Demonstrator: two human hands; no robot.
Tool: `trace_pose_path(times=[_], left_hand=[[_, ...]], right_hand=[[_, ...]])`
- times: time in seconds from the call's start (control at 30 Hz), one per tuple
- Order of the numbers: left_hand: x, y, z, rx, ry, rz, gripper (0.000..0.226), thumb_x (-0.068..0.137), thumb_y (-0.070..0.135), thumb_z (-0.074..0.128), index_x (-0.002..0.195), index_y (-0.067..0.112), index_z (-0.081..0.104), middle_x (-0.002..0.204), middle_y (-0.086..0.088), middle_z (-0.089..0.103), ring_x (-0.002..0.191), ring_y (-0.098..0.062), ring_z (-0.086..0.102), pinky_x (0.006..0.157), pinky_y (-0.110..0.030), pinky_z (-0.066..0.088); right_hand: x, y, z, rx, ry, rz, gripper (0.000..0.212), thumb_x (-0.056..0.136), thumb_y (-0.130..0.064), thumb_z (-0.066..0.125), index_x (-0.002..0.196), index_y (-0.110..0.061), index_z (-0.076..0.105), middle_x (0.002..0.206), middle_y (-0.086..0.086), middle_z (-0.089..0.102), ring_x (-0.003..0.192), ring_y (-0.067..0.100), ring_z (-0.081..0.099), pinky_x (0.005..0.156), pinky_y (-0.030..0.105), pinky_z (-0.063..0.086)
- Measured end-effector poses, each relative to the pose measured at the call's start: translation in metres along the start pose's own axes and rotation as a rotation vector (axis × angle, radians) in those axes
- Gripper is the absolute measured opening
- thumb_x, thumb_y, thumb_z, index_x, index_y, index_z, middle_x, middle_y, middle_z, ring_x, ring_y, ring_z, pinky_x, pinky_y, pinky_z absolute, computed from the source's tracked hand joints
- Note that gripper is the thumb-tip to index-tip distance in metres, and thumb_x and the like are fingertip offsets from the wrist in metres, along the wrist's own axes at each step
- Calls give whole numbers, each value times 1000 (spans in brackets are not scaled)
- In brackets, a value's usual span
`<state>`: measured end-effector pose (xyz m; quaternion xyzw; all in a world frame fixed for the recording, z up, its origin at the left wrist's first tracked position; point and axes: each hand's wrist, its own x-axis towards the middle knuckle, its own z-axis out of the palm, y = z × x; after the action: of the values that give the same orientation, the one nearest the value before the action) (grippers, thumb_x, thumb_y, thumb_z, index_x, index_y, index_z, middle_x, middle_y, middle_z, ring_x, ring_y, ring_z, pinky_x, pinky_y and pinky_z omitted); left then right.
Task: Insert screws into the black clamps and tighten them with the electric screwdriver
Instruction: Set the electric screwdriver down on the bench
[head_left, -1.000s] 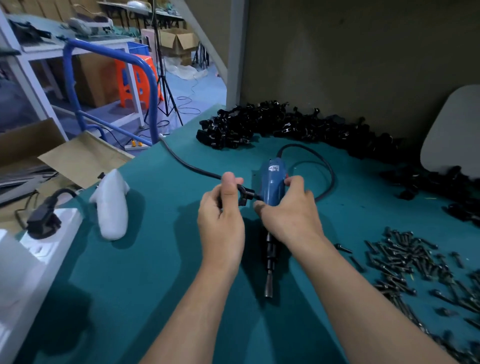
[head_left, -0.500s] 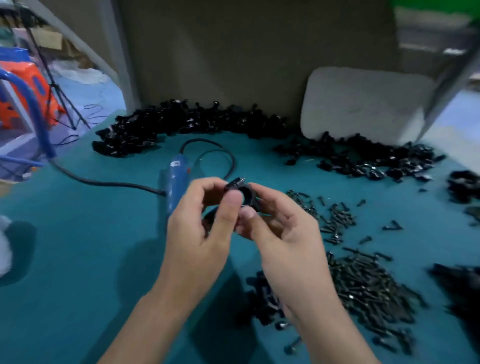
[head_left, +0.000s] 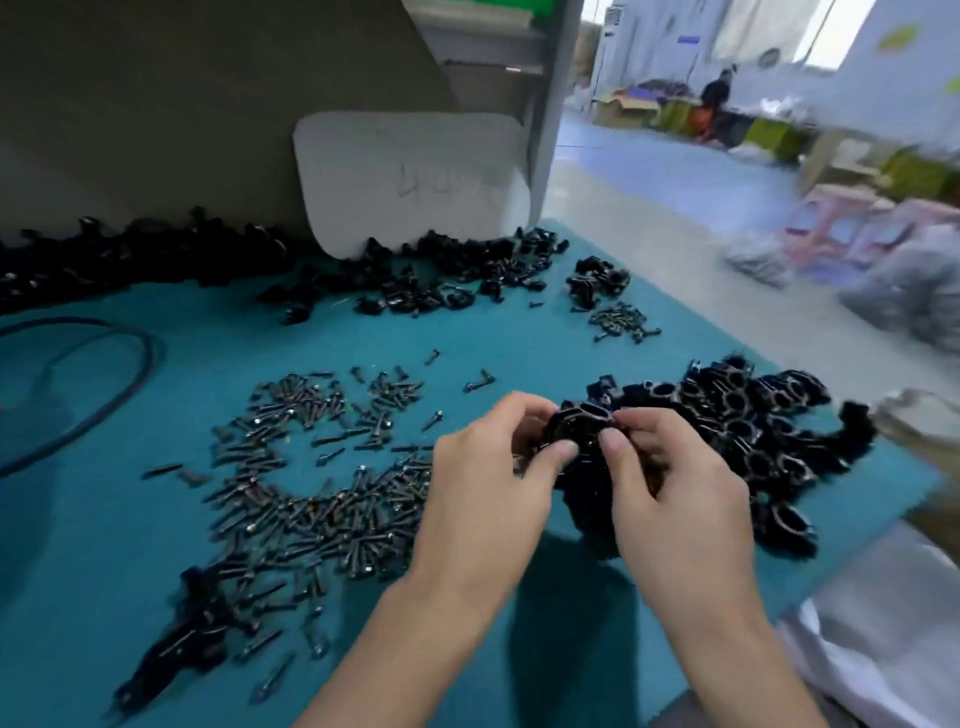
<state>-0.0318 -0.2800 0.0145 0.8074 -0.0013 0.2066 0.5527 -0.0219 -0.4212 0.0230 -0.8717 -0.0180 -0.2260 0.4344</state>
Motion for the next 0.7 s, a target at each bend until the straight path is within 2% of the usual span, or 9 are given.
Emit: trace_pose_path(times=[0.03,0.07,0.1,0.17,0.27,0.43,0.53,0.6,0.7], left_hand=[[1,0,12,13,-8,-4,21,91,21,78,104,35,70,92,27,73,88,4,71,84,-24,58],[2,-1,23,31,-16,-14,20,92,21,76,106,33,71,94,25,74,90,4,70,87,-26,58],[2,-4,32,50,-30,-30,19,93,20,75,108,31,72,97,22,75,91,4,71,89,-27,58],[0,-13,45,103,-66,-76,17,93,20,73,107,30,71,100,17,76,93,1,70,91,-30,57],[-2,-24,54,195,-86,-119,16,92,18,75,101,29,69,96,16,73,89,-8,69,88,-34,56],[11,-26,59,277,-86,-100,20,89,5,70,92,24,62,96,11,64,90,-16,64,83,-39,57],[9,-24,56,304,-130,-81,21,91,5,67,96,25,61,99,9,64,89,-16,65,83,-39,57],[3,-26,50,330,-150,-74,21,95,11,65,107,27,62,107,12,64,96,-12,64,90,-34,55],[-11,-25,37,373,-158,-31,34,101,17,61,132,30,60,125,18,60,117,0,54,102,-12,40]], right_hand=[[2,8,-4,-49,17,9,6,97,-34,65,103,-34,67,86,-16,70,89,9,66,88,37,54],[4,15,-7,-98,26,14,7,96,-34,66,103,-33,68,87,-15,68,93,18,66,90,46,52],[4,22,-9,-140,28,19,7,95,-32,68,101,-30,70,84,-16,65,95,22,64,91,49,49],[3,35,-9,-214,18,40,5,92,-30,72,98,-29,71,80,-20,59,99,21,58,87,41,38],[-1,48,-2,-297,8,40,10,87,-29,78,96,-29,73,89,-20,59,99,7,40,80,34,20],[5,49,7,-351,9,22,16,83,-31,80,93,-31,68,99,-21,52,99,4,25,80,35,17],[1,52,9,-338,16,21,14,85,-32,75,93,-33,64,102,-20,51,101,4,22,83,37,18],[-2,54,10,-309,23,38,13,86,-31,74,94,-34,65,103,-19,51,102,6,25,85,38,20],[-6,51,15,-270,20,63,13,87,-29,72,98,-32,68,104,-16,51,110,15,35,88,40,23]])
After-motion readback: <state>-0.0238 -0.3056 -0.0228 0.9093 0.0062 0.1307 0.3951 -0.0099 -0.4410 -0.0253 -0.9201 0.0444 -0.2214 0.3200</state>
